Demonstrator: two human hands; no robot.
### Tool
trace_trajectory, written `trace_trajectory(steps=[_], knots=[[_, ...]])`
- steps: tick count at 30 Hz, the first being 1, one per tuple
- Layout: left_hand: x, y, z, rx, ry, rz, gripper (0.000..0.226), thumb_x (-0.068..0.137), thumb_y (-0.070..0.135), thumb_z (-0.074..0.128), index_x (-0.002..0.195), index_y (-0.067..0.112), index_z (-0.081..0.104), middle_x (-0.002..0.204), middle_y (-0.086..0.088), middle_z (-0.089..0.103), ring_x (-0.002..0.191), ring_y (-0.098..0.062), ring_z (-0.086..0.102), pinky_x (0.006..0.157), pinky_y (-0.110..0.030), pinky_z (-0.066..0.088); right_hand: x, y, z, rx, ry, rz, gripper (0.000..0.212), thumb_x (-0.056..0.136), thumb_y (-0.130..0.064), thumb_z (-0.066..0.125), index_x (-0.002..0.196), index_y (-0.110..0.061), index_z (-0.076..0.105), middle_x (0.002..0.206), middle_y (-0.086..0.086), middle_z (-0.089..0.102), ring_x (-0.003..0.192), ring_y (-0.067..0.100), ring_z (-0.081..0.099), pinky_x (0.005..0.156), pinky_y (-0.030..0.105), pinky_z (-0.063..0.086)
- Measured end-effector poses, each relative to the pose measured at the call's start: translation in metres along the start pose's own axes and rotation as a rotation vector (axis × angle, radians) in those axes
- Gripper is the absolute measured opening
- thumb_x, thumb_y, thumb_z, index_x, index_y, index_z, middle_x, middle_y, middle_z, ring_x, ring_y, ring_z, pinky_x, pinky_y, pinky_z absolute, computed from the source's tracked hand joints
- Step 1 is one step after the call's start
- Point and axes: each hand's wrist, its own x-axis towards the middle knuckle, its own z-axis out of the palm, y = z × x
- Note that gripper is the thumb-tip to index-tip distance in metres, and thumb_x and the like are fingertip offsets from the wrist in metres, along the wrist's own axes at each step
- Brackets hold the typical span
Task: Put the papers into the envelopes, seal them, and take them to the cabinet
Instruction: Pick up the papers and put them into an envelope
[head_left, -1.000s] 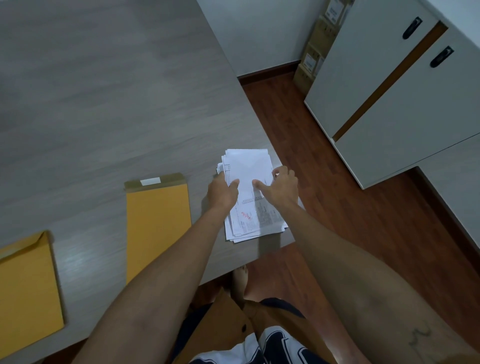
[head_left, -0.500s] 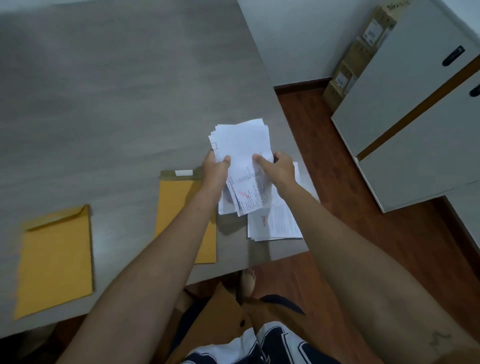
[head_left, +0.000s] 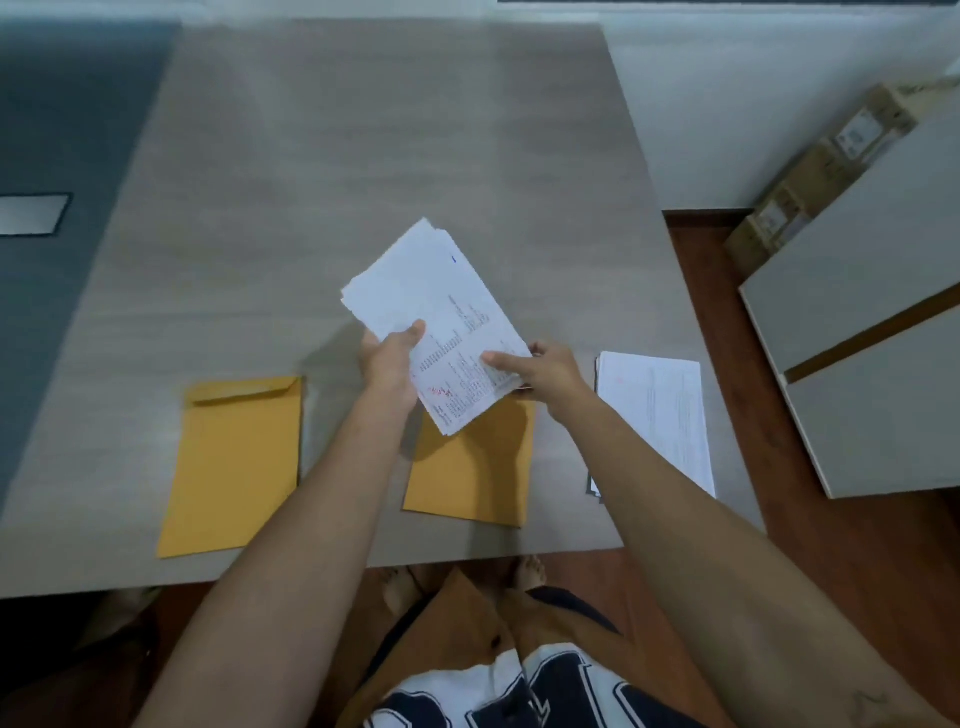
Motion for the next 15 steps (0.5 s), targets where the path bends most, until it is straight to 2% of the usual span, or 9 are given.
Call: trace_trajectory(steps=[2,4,6,8,10,12,14,15], knots=[[0.005,0.006,-0.013,-0.093,0.038,-0.045,0.038,0.082,-0.005,0.070,0.117,0.008,0.064,0.112,-0.012,0.073,0.097,-0.031,0.072,0.079,-0.050,0.059,-0.003,0.005,0.012,0.253,-0.039,0.060,0.043,0.070,-0.012,0.088,0.101,-0.004,0.059,0.106,0.015,0.073,0.085,0.024,0.074,0.075,0.039,0.062],[0.006,0.012,-0.025,-0.155,0.074,-0.080,0.037,0.083,-0.004,0.071,0.117,0.008,0.064,0.110,-0.011,0.074,0.096,-0.032,0.072,0.078,-0.054,0.058,-0.005,0.006,0.034,0.391,-0.131,0.091,0.036,0.076,-0.008,0.082,0.107,-0.006,0.063,0.112,0.013,0.072,0.095,0.027,0.071,0.084,0.042,0.059],[0.007,0.013,-0.030,-0.187,0.065,-0.095,0.035,0.083,-0.003,0.071,0.115,0.010,0.065,0.109,-0.010,0.074,0.096,-0.033,0.072,0.079,-0.057,0.058,-0.005,0.005,0.058,0.470,-0.250,0.088,0.043,0.082,-0.008,0.077,0.123,-0.009,0.063,0.120,0.011,0.070,0.109,0.030,0.067,0.093,0.047,0.054],[0.009,0.014,-0.034,-0.185,0.043,-0.094,0.035,0.082,-0.002,0.073,0.114,0.010,0.065,0.109,-0.008,0.074,0.096,-0.032,0.072,0.081,-0.055,0.058,-0.003,0.004,0.071,0.548,-0.309,0.051,0.047,0.087,-0.002,0.070,0.131,-0.008,0.057,0.128,0.014,0.065,0.116,0.032,0.064,0.094,0.050,0.053],[0.014,0.017,-0.043,-0.168,0.034,-0.059,0.042,0.077,-0.001,0.078,0.116,0.007,0.065,0.108,-0.008,0.074,0.097,-0.030,0.072,0.080,-0.048,0.059,0.000,0.004,0.071,0.511,-0.296,-0.001,0.044,0.089,0.000,0.066,0.131,-0.006,0.056,0.129,0.015,0.065,0.114,0.032,0.064,0.093,0.050,0.054],[0.021,0.024,-0.058,-0.095,0.011,0.002,0.046,0.073,0.001,0.082,0.114,0.007,0.064,0.108,-0.007,0.074,0.095,-0.026,0.072,0.072,-0.039,0.060,0.004,0.007,0.057,0.382,-0.225,-0.047,0.042,0.088,-0.002,0.068,0.128,-0.005,0.058,0.127,0.014,0.066,0.113,0.033,0.065,0.095,0.053,0.053],[0.029,0.034,-0.075,0.074,-0.032,0.075,0.044,0.072,0.002,0.083,0.109,0.012,0.060,0.108,-0.009,0.073,0.093,-0.024,0.071,0.069,-0.037,0.058,0.008,0.010,0.040,0.275,-0.144,-0.078,0.042,0.083,-0.005,0.074,0.123,-0.005,0.062,0.121,0.013,0.069,0.110,0.033,0.066,0.096,0.057,0.051],[0.032,0.038,-0.082,0.189,-0.067,0.104,0.044,0.072,0.002,0.084,0.106,0.014,0.059,0.108,-0.010,0.073,0.093,-0.025,0.070,0.073,-0.038,0.058,0.009,0.009,0.031,0.227,-0.120,-0.091,0.042,0.082,-0.006,0.076,0.122,-0.004,0.063,0.119,0.012,0.070,0.109,0.033,0.067,0.096,0.058,0.050]])
